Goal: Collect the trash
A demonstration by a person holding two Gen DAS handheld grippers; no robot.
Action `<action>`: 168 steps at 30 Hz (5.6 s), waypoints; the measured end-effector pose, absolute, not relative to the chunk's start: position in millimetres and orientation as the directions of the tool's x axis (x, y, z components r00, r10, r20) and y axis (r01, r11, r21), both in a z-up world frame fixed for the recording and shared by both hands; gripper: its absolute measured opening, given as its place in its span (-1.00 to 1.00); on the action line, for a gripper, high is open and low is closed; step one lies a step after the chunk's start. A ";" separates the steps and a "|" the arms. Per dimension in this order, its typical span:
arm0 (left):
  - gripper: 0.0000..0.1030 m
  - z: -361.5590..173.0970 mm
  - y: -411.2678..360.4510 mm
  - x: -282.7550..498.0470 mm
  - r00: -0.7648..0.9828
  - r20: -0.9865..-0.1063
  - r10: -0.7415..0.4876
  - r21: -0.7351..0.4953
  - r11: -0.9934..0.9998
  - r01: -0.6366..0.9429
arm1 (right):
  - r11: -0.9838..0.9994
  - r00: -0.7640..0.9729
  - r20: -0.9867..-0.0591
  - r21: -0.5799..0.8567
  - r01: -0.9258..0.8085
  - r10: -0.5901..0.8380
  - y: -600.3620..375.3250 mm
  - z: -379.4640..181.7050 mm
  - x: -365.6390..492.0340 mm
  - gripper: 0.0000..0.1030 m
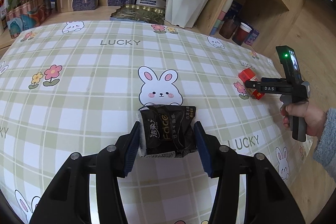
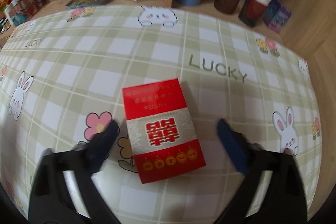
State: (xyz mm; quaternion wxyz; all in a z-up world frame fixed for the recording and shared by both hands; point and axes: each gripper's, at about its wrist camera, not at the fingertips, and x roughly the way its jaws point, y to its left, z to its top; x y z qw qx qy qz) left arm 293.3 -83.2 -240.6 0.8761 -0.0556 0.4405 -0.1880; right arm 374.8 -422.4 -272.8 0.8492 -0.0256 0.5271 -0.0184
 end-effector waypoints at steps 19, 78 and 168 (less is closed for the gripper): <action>-0.04 -209.4 -60.6 241.3 0.556 -0.733 -0.393 -0.272 0.918 0.290 | 0.998 0.517 -0.854 0.051 -0.036 0.062 -390.9 -240.1 298.8 0.17; -0.01 -242.8 -46.5 64.6 0.346 -0.820 -0.456 -0.275 0.844 0.461 | 0.928 0.487 -0.797 0.361 -0.090 0.357 -277.6 -258.8 16.2 0.89; 0.89 12.9 -7.2 23.1 0.895 -0.406 -0.186 0.064 0.971 0.231 | 0.998 0.852 -0.520 0.059 -0.034 0.060 -260.6 1.6 -5.5 0.89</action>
